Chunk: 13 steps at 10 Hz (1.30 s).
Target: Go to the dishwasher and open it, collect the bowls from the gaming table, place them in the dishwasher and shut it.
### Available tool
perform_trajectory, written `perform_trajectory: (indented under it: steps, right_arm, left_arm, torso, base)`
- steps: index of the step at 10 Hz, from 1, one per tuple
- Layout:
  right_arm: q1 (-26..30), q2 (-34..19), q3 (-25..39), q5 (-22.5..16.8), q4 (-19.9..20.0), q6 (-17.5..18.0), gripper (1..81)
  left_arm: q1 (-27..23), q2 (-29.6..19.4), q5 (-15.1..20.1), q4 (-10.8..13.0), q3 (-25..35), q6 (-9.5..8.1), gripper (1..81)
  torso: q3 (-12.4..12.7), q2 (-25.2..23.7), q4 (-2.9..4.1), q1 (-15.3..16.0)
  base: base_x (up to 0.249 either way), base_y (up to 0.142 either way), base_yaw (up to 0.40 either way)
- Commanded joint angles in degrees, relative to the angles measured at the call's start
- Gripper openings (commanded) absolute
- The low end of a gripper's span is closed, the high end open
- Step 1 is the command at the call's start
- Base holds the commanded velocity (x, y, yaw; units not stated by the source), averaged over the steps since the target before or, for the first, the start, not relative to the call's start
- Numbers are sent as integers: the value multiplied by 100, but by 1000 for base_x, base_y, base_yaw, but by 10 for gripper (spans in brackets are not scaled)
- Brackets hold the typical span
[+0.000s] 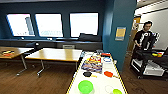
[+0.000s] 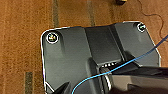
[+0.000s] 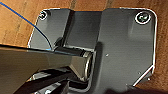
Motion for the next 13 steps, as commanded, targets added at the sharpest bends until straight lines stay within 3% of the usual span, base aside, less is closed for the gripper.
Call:
perform_trajectory:
  steps: [1, 6, 13]
  right_arm:
    - [266, 20, 24, -280, -31, -22, 811]
    - [266, 29, 24, -271, -13, -13, 811]
    - [310, 20, 24, -289, 21, 14, 811]
  left_arm:
    - [-284, -8, 258, -20, -11, -11, 811]
    - [-284, 10, 258, -20, -11, -11, 811]
    - [-284, -7, 258, -20, -11, -11, 811]
  torso:
    - [0, 0, 0, 0]
    - [0, 0, 0, 0]
    - [2, -5, 0, 0]
  base:
    - [0, 0, 0]
    - [0, 0, 0]
    - [143, 0, 0]
